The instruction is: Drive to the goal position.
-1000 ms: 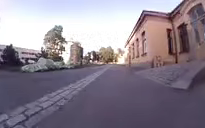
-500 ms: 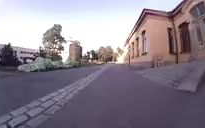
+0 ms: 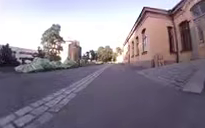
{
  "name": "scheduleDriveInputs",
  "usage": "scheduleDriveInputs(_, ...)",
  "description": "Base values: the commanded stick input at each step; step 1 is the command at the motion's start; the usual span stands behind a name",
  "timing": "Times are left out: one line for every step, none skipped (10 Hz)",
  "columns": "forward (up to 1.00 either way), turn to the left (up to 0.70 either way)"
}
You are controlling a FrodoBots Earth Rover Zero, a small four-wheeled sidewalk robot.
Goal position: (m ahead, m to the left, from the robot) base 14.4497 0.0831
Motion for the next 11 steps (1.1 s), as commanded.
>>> scheduleDriveInputs(0.50, -0.50)
scheduleDriveInputs(0.50, -0.50)
scheduleDriveInputs(0.50, -0.50)
scheduleDriveInputs(0.50, -0.50)
scheduleDriveInputs(0.50, -0.50)
scheduleDriveInputs(0.50, -0.50)
scheduleDriveInputs(0.50, -0.50)
scheduleDriveInputs(0.50, -0.50)
scheduleDriveInputs(0.50, -0.50)
scheduleDriveInputs(0.50, -0.50)
scheduleDriveInputs(0.50, -0.50)
